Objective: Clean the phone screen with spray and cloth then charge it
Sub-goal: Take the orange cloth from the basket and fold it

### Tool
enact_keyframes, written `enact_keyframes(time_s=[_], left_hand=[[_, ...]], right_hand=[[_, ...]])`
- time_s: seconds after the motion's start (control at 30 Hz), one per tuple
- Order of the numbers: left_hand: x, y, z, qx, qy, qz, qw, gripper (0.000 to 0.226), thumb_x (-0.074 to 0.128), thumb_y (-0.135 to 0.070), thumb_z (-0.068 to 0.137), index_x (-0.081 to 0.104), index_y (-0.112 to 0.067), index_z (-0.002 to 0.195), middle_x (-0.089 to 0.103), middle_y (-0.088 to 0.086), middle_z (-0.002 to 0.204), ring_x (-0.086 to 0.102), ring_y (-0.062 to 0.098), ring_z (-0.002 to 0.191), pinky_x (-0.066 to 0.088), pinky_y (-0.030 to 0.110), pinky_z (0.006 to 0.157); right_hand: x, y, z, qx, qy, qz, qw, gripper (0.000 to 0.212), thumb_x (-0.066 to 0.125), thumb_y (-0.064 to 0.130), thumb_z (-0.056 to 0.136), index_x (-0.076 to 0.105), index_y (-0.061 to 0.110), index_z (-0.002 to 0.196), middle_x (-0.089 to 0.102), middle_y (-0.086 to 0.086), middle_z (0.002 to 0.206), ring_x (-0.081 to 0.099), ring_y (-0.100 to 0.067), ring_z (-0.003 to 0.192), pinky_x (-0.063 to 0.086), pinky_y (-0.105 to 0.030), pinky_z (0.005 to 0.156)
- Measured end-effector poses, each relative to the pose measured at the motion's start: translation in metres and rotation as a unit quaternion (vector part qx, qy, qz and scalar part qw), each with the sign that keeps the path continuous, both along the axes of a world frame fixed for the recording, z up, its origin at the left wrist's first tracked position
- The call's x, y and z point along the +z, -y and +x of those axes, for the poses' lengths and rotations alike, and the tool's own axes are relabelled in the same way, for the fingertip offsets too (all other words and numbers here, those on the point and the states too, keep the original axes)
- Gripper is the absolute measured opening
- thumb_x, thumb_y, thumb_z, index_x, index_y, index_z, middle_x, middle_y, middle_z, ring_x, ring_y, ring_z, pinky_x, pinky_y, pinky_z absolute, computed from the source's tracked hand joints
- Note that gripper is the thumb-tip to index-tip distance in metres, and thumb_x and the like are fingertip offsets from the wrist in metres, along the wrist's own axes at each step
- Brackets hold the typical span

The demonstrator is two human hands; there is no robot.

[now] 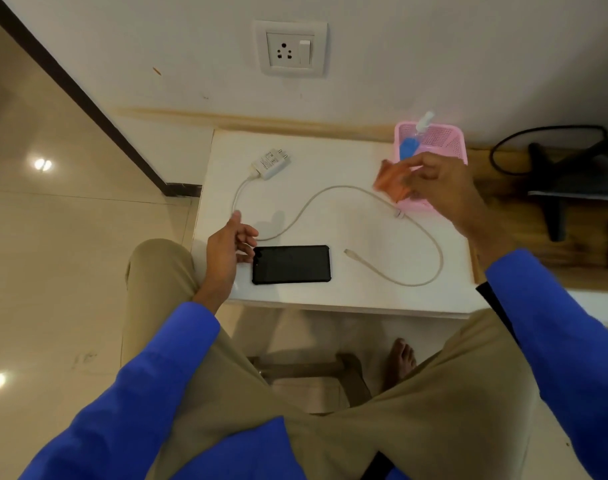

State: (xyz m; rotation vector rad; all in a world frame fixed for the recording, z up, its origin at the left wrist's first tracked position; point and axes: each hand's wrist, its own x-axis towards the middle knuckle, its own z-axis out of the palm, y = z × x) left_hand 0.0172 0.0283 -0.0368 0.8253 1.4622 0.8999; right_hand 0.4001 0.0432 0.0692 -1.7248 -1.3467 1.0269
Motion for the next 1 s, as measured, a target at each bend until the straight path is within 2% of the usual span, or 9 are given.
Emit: enact_keyframes(time_s=[0.1,0.23,0.3,0.4,0.47,0.7,0.83,0.93,1.0], left_hand=[[0.010,0.007,0.000,-0.060,-0.007,0.076,0.995,0.038,0.059,-0.042,0.105,0.074,-0.013,0.085,0.069,0.005,0.073,0.063,0.016,0.061,0.056,0.028,0.058],[0.023,0.016,0.000,-0.148,0.001,0.130,0.981,0.018,0.065,-0.029,0.102,0.073,-0.013,0.098,0.072,0.012,0.085,0.063,0.023,0.068,0.055,0.036,0.064],[0.030,0.023,0.003,-0.191,0.004,0.131,0.973,0.019,0.065,-0.030,0.102,0.073,-0.015,0.110,0.075,0.009,0.098,0.067,0.023,0.078,0.058,0.040,0.070],[0.038,0.034,0.006,-0.283,0.030,0.099,0.954,0.030,0.059,-0.039,0.106,0.068,-0.026,0.131,0.074,0.000,0.123,0.071,0.019,0.109,0.061,0.038,0.092],[0.042,0.037,0.008,-0.322,0.059,0.072,0.942,0.034,0.056,-0.040,0.107,0.066,-0.024,0.136,0.073,0.000,0.128,0.070,0.019,0.119,0.059,0.037,0.100],[0.040,0.034,0.005,-0.241,0.129,0.036,0.961,0.022,0.075,-0.023,0.097,0.076,-0.009,0.114,0.077,0.012,0.094,0.076,0.028,0.100,0.061,0.039,0.091],[0.037,0.033,0.008,-0.203,0.158,0.044,0.965,0.023,0.074,-0.024,0.098,0.076,-0.009,0.114,0.068,0.036,0.097,0.074,0.034,0.094,0.063,0.042,0.085],[0.035,0.033,0.009,-0.187,0.155,0.030,0.970,0.025,0.075,-0.028,0.097,0.077,-0.010,0.115,0.063,0.040,0.095,0.074,0.031,0.092,0.063,0.035,0.079],[0.035,0.035,0.008,-0.220,0.151,-0.002,0.964,0.036,0.079,-0.037,0.093,0.075,-0.014,0.120,0.073,0.029,0.102,0.077,0.030,0.099,0.064,0.035,0.081]], right_hand=[[0.007,0.024,-0.030,0.063,-0.051,-0.032,0.996,0.017,0.074,0.015,0.094,0.078,0.029,0.103,0.080,0.004,0.095,0.076,-0.013,0.088,0.063,-0.025,0.075],[-0.001,0.048,-0.070,0.131,-0.073,-0.058,0.987,0.019,0.073,0.015,0.093,0.081,0.029,0.103,0.079,-0.001,0.099,0.075,-0.020,0.089,0.064,-0.031,0.073],[-0.005,0.057,-0.091,0.148,-0.078,-0.073,0.983,0.021,0.070,0.013,0.092,0.081,0.028,0.101,0.079,-0.002,0.096,0.075,-0.021,0.088,0.065,-0.036,0.076],[-0.010,0.065,-0.117,0.191,-0.087,-0.103,0.972,0.019,0.069,0.015,0.091,0.080,0.026,0.101,0.078,-0.007,0.096,0.074,-0.027,0.091,0.064,-0.038,0.078],[-0.014,0.068,-0.130,0.192,-0.091,-0.108,0.971,0.017,0.071,0.016,0.094,0.080,0.027,0.102,0.078,-0.008,0.095,0.074,-0.027,0.090,0.064,-0.037,0.078],[-0.025,0.076,-0.139,0.086,-0.180,-0.125,0.972,0.020,0.077,0.026,0.092,0.076,0.025,0.112,0.078,-0.013,0.098,0.076,-0.028,0.095,0.065,-0.041,0.079],[-0.034,0.089,-0.149,0.051,-0.273,-0.214,0.937,0.035,0.085,0.036,0.085,0.077,0.019,0.114,0.079,-0.013,0.108,0.077,-0.031,0.101,0.064,-0.042,0.084],[-0.043,0.097,-0.156,-0.013,-0.296,-0.198,0.934,0.022,0.085,0.022,0.085,0.080,0.010,0.102,0.079,-0.016,0.099,0.077,-0.033,0.092,0.064,-0.036,0.077],[-0.046,0.100,-0.159,-0.049,-0.321,-0.184,0.928,0.019,0.084,0.017,0.086,0.079,0.008,0.101,0.078,-0.016,0.098,0.077,-0.032,0.089,0.063,-0.037,0.075]])
